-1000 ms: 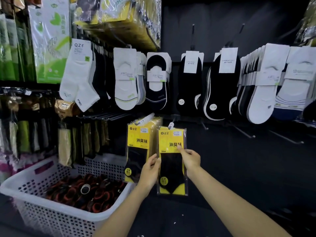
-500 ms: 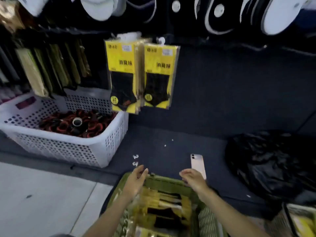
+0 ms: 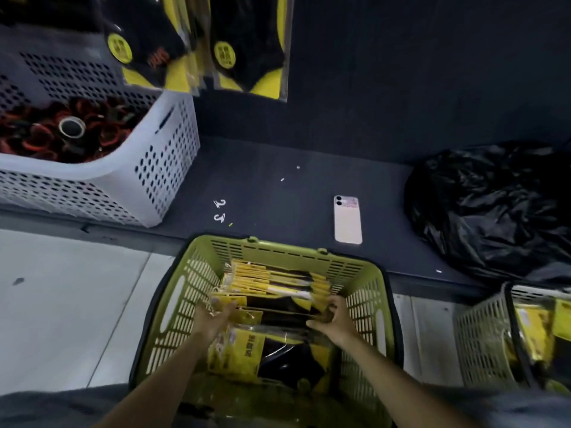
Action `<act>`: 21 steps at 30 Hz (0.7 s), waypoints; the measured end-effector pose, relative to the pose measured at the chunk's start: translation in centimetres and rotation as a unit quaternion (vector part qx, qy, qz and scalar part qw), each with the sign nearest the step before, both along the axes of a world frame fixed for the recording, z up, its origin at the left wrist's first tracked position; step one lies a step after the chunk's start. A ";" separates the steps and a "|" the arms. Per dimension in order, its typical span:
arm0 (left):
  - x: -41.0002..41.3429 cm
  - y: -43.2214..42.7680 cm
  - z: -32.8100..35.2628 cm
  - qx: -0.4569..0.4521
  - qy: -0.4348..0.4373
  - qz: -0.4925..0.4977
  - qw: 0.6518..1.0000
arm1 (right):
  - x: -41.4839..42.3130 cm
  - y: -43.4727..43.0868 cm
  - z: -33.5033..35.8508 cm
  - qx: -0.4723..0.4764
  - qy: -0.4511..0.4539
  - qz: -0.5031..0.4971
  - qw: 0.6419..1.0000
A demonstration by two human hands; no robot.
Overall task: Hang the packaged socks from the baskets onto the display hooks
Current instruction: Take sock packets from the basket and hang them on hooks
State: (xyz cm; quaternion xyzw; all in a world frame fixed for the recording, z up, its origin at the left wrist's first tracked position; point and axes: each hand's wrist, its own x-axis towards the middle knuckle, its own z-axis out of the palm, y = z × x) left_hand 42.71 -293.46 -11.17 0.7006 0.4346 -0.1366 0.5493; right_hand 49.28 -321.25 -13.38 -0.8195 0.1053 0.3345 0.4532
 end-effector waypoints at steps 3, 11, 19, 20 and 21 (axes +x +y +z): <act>0.0 0.3 -0.7 -0.018 -0.021 -0.045 0.999 | -0.2 0.3 -1.3 -0.048 -0.033 0.042 0.997; -0.1 0.2 -1.0 -0.018 -0.059 -0.093 0.994 | 0.3 1.1 -2.3 -0.072 -0.064 0.120 0.988; -0.1 0.4 -0.7 -0.050 -0.078 -0.010 0.996 | 1.4 2.1 2.3 0.047 -0.053 0.045 0.997; -0.3 0.3 -0.6 -0.048 -0.079 0.003 0.996 | 1.6 2.3 3.2 0.062 -0.050 0.018 0.997; -0.5 0.1 -0.4 -0.047 -0.080 0.013 0.996 | 1.7 2.4 4.0 0.078 -0.044 -0.016 0.996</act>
